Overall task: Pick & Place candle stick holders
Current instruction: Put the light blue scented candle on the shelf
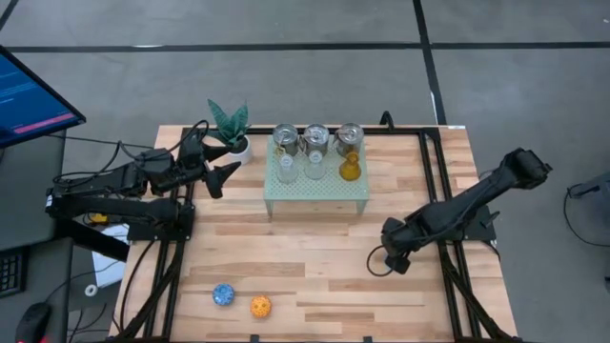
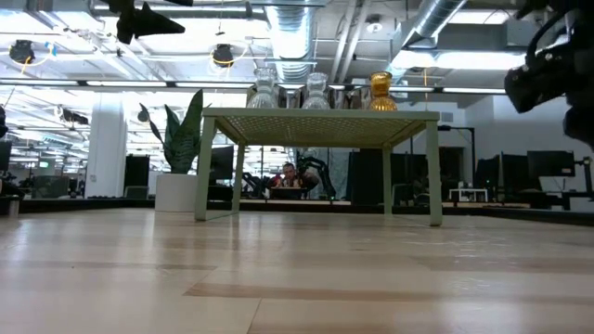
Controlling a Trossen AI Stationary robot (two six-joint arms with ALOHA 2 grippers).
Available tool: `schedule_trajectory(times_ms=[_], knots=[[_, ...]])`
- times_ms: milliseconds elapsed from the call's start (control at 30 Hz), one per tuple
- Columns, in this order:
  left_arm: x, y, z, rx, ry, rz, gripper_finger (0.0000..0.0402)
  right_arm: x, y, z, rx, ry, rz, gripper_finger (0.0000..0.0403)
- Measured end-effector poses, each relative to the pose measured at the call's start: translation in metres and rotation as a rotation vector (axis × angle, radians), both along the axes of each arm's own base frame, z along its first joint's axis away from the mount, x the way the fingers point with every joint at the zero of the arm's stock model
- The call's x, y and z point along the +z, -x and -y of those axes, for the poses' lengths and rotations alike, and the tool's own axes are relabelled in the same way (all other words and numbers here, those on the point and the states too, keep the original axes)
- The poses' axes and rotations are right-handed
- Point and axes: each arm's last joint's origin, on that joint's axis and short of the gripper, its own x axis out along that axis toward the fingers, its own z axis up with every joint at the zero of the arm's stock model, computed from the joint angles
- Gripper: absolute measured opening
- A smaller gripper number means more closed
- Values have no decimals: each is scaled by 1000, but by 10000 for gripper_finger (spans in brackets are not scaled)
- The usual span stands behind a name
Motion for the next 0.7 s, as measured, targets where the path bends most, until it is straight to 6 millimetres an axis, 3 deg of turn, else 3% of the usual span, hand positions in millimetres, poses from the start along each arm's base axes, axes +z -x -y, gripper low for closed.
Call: schedule_trajectory(times_ms=[333,700], knots=[[0,0,0,1,7,-1,296,-22,-14,-8,67,13,-40,399],[-1,0,0,1,6,-7,296,-26,-12,-15,87,12,-68,397]])
